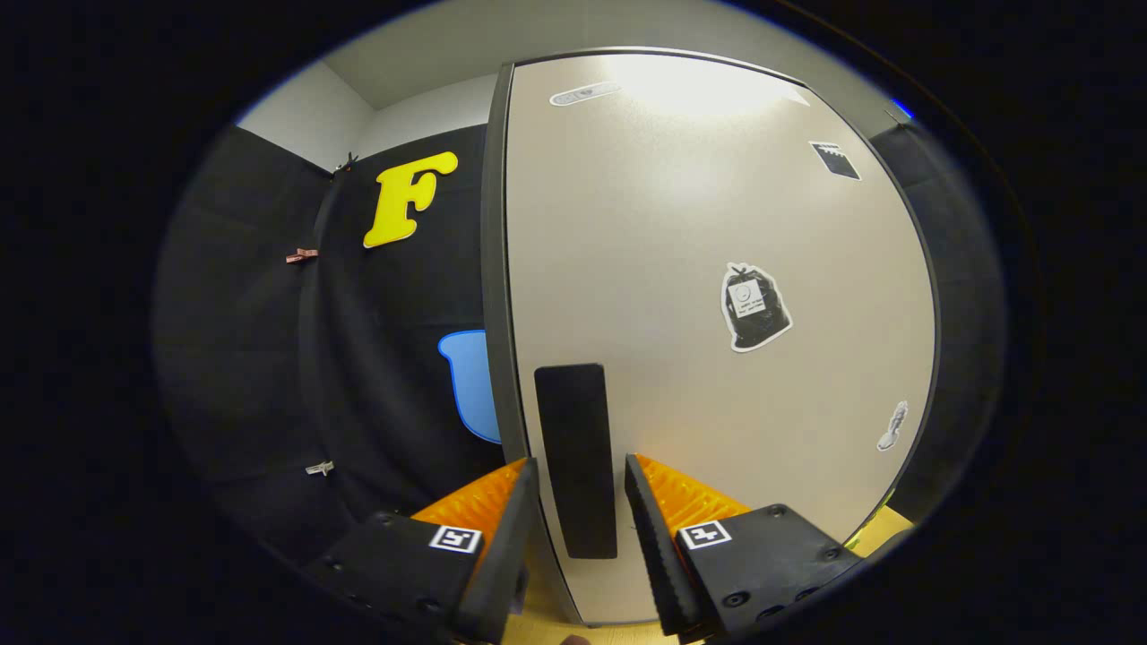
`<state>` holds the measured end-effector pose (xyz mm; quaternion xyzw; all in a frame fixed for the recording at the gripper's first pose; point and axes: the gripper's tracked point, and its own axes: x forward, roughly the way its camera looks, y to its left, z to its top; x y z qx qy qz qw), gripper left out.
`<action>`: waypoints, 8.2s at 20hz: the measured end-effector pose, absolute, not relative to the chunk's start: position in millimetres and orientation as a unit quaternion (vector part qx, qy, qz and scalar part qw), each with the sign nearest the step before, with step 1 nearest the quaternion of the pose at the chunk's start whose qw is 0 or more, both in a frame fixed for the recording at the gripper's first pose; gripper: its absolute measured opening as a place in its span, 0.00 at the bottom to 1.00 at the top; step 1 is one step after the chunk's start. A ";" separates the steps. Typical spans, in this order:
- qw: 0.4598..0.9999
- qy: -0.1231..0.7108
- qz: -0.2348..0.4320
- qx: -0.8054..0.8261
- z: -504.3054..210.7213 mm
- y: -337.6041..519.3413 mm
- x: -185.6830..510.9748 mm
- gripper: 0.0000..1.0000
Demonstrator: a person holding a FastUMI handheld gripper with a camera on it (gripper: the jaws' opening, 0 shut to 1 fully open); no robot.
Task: Open the shoe cabinet door, grab the shoes and put them into the shoe cabinet, then close the shoe cabinet door.
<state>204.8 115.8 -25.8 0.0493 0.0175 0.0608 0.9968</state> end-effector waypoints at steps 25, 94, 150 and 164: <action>0.997 0.046 0.055 0.007 -7.9 40.8 43.5 0.17; 0.990 0.103 -0.101 0.003 -63.7 -104.0 -148.3 0.90; 0.936 0.345 -0.002 -0.069 -301.7 7.2 45.0 0.06; 0.954 0.287 -0.032 -0.076 -114.0 -47.6 215.5 0.06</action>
